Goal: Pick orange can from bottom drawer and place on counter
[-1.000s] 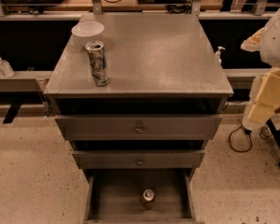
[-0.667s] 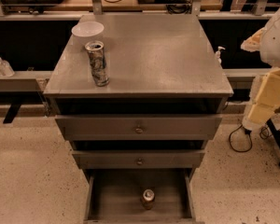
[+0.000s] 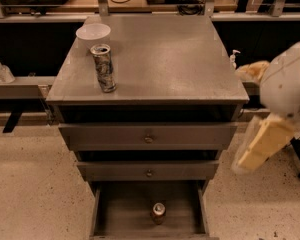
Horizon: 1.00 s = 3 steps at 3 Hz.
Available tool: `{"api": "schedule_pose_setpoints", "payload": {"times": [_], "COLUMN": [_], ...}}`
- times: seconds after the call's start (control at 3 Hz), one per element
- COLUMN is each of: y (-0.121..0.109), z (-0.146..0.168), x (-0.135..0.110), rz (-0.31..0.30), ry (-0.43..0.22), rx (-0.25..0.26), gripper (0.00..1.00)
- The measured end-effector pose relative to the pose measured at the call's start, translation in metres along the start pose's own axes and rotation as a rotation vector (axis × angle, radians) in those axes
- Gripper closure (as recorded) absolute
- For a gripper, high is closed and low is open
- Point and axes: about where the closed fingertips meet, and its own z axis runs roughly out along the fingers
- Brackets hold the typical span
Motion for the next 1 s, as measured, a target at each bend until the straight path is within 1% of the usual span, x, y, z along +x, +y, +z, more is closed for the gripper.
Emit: {"api": "schedule_pose_setpoints", "payload": {"times": [0.33, 0.67, 1.0], "y": [0.022, 0.011, 0.027], "z": [0.023, 0.05, 0.108], "x": [-0.001, 0.025, 0.05], "rz": [-0.014, 0.029, 0.093], "ry": [-0.07, -0.09, -0.224], "rx": [-0.008, 0.01, 0.008], "gripper": [0.0, 0.0, 0.0]}}
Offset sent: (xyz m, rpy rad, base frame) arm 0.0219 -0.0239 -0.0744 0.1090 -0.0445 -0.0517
